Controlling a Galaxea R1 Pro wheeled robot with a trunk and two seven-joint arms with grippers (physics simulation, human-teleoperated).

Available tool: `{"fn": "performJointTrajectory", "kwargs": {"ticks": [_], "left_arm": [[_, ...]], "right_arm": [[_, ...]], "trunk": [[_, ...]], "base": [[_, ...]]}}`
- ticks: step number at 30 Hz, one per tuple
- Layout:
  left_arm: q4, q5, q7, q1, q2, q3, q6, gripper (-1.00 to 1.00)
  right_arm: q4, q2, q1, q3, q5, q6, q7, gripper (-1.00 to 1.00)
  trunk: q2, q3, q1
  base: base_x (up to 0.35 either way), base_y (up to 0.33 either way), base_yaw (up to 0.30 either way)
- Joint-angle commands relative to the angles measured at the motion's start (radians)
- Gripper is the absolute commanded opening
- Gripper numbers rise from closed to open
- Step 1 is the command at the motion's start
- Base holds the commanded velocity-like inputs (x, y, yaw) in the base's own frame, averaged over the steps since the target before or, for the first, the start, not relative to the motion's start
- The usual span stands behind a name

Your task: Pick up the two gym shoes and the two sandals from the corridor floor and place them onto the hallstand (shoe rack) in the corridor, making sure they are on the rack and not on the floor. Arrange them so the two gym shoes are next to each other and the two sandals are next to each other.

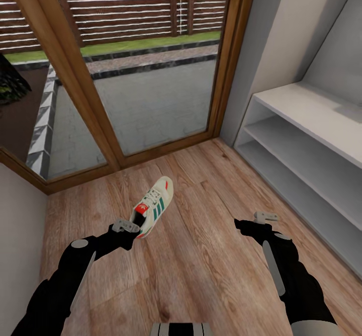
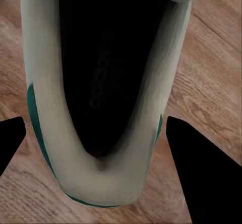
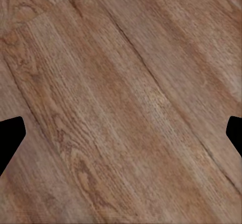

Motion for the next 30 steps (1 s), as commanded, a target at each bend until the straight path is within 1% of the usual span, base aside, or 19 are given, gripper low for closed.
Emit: {"fn": "performJointTrajectory", "kwargs": {"ticks": [1, 3, 4, 5, 7, 15, 30], "left_arm": [[-0.001, -0.003, -0.007, -0.001, 0.000, 0.000, 0.002, -1.00], [-0.001, 0.012, -0.007, -0.001, 0.000, 0.000, 0.003, -1.00], [-0.001, 0.028, -0.007, -0.001, 0.001, 0.001, 0.003, -1.00], [-0.001, 0.052, -0.007, -0.001, 0.001, 0.002, 0.003, -1.00], [-0.001, 0.064, -0.007, -0.001, 0.002, 0.002, 0.003, -1.00], [-0.001, 0.071, -0.007, -0.001, 0.002, 0.002, 0.003, -1.00], [-0.001, 0.073, -0.007, -0.001, 0.002, 0.001, 0.003, -1.00]], "right_arm": [[-0.001, 0.000, 0.000, -0.001, -0.008, 0.005, -0.001, 1.00], [-0.001, 0.000, 0.000, -0.001, -0.008, 0.005, -0.001, 1.00], [-0.001, 0.000, 0.000, -0.001, -0.008, 0.005, -0.001, 1.00], [-0.001, 0.000, 0.000, -0.001, -0.008, 0.005, -0.001, 1.00], [-0.001, 0.000, 0.000, -0.001, -0.008, 0.005, -0.001, 1.00], [-0.001, 0.000, 0.000, -0.001, -0.008, 0.004, -0.001, 1.00], [-0.001, 0.000, 0.000, -0.001, -0.008, 0.005, -0.001, 1.00]], "trunk": [[-0.008, -0.002, 0.004], [-0.022, -0.005, 0.011], [-0.029, -0.007, 0.015], [-0.036, -0.008, 0.019], [-0.050, -0.012, 0.027], [-0.106, -0.031, 0.057], [-0.211, -0.055, 0.115]], "base": [[0.000, 0.000, 0.000], [0.000, 0.000, 0.000], [0.000, 0.000, 0.000], [0.000, 0.000, 0.000], [0.000, 0.000, 0.000], [0.000, 0.000, 0.000], [0.000, 0.000, 0.000]]}}
